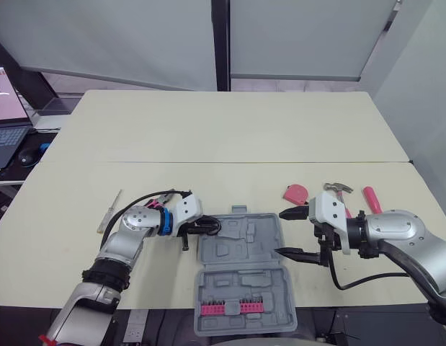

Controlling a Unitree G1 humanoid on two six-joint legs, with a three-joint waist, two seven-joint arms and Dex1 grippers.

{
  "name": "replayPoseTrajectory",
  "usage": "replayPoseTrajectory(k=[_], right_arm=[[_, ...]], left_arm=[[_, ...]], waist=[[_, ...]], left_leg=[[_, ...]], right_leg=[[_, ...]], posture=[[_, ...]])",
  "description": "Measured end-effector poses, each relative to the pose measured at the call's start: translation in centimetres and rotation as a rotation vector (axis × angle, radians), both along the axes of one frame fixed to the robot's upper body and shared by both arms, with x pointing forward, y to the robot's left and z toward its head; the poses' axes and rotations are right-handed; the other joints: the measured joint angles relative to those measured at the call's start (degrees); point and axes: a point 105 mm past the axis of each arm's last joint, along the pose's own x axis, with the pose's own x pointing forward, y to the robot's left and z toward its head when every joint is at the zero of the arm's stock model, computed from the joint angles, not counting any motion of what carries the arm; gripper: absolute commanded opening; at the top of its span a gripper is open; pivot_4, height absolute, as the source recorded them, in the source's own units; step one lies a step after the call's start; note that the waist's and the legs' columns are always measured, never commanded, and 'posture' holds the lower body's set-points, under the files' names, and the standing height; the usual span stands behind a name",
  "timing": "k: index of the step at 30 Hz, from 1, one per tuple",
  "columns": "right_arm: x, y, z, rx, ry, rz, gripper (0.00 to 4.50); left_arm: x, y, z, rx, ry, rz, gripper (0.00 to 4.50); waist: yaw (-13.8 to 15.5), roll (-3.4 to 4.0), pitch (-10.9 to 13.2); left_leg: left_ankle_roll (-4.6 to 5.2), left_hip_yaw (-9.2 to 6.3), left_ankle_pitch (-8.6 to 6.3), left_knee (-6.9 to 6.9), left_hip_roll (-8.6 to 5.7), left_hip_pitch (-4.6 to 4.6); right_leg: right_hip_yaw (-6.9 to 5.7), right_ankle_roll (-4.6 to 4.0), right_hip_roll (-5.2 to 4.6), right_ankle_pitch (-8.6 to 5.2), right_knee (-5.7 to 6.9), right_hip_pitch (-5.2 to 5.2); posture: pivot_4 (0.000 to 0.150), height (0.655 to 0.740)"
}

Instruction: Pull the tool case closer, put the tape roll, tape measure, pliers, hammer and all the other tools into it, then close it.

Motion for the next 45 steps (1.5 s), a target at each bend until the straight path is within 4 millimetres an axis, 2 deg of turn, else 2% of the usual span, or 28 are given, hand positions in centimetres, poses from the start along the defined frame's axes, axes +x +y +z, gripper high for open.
replayPoseTrajectory(k=[4,6,8,12,15,18,21,25,28,31,36,45], right_arm=[[0.9,-0.1,0.8,0.032,-0.061,-0.039,4.5],[2.1,-1.1,1.3,0.024,-0.124,-0.108,4.5],[3.5,-2.8,1.5,0.012,-0.178,-0.2,4.5],[5.1,-6.9,1.3,-0.004,-0.217,-0.368,4.5],[5.5,-9.9,0.6,-0.039,-0.224,-0.464,4.5],[5.2,-14.8,-0.7,-0.109,-0.18,-0.602,4.5],[3.8,-17.8,-1.9,-0.16,-0.125,-0.656,4.5],[1.4,-20.7,-3.5,-0.235,-0.042,-0.681,4.5],[-0.3,-22.3,-4.0,-0.267,0.008,-0.697,4.5],[-1.1,-22.8,-3.9,-0.262,0.038,-0.696,4.5],[-1.2,-22.9,-3.7,-0.269,0.051,-0.677,4.5],[-1.2,-23.6,-3.4,-0.307,0.045,-0.677,4.5]], left_arm=[[0.0,2.3,4.7,-0.069,-0.088,0.057,0.79],[-0.9,4.3,6.5,-0.091,-0.126,0.117,0.79],[-2.1,6.7,7.0,-0.103,-0.14,0.216,0.79],[-4.5,11.0,6.4,-0.139,-0.14,0.443,0.79],[-6.6,14.6,5.4,-0.115,-0.127,0.614,1.37],[-9.8,19.1,3.8,-0.082,-0.069,0.798,2.29],[-12.7,21.9,2.1,-0.058,0.014,0.906,3.28],[-13.8,23.0,1.0,-0.057,0.072,0.937,4.47],[-13.5,23.2,1.4,-0.045,0.067,0.922,4.47],[-12.9,23.1,1.9,-0.044,0.053,0.906,4.47],[-12.5,23.2,2.3,-0.04,0.057,0.888,4.47],[-13.3,23.5,1.3,-0.016,0.116,0.892,4.47]], waist=[[-0.1,-0.01,0.0],[-0.3,-0.01,0.0],[-0.4,0.0,0.0],[0.0,-0.01,0.0],[0.3,-0.01,0.0],[0.3,-0.01,0.0],[0.3,-0.01,0.0],[0.4,-0.04,0.0],[0.3,-0.11,-0.1],[0.1,-0.1,-0.1],[-0.4,-0.12,-0.1],[0.0,-0.12,-0.1]], left_leg=[[0.0,0.02,0.0,0.0,0.01,0.0],[0.0,0.08,-0.01,-0.03,0.01,0.03],[0.0,0.08,-0.01,-0.08,0.02,0.02],[0.01,0.07,-0.01,-0.08,0.03,0.03],[0.0,0.09,-0.01,-0.06,0.03,0.03],[0.01,0.18,-0.01,-0.06,0.0,0.05],[0.01,0.17,-0.01,-0.06,0.02,0.11],[0.0,0.23,0.0,-0.03,0.03,0.1],[0.0,0.27,0.0,-0.03,0.06,0.1],[0.0,0.33,0.0,-0.04,0.07,0.11],[0.0,0.41,-0.01,-0.06,0.14,0.12],[-0.01,0.41,-0.02,-0.09,0.15,0.11]], right_leg=[[0.03,0.0,-0.01,0.0,-0.01,-0.01],[0.1,0.0,-0.02,0.0,-0.03,-0.01],[0.1,-0.01,-0.03,-0.01,-0.04,-0.04],[0.07,-0.04,-0.05,-0.02,-0.03,-0.02],[0.07,-0.06,-0.06,-0.01,-0.06,-0.01],[0.1,-0.09,-0.12,-0.03,-0.08,-0.02],[0.08,-0.17,-0.11,-0.08,-0.06,0.0],[0.11,-0.44,-0.13,-0.24,-0.06,0.0],[0.14,-0.44,-0.13,-0.23,-0.06,0.01],[0.18,-0.41,-0.13,-0.22,-0.06,0.0],[0.22,-0.16,-0.07,-0.07,-0.06,-0.04],[0.21,-0.18,-0.07,-0.09,-0.07,-0.05]], posture=[[0.15,0.74],[0.15,0.74],[0.15,0.74],[0.15,0.74],[0.15,0.74],[0.15,0.74],[0.15,0.74],[0.15,0.74],[0.15,0.74],[0.15,0.74],[0.15,0.74],[0.15,0.74]])
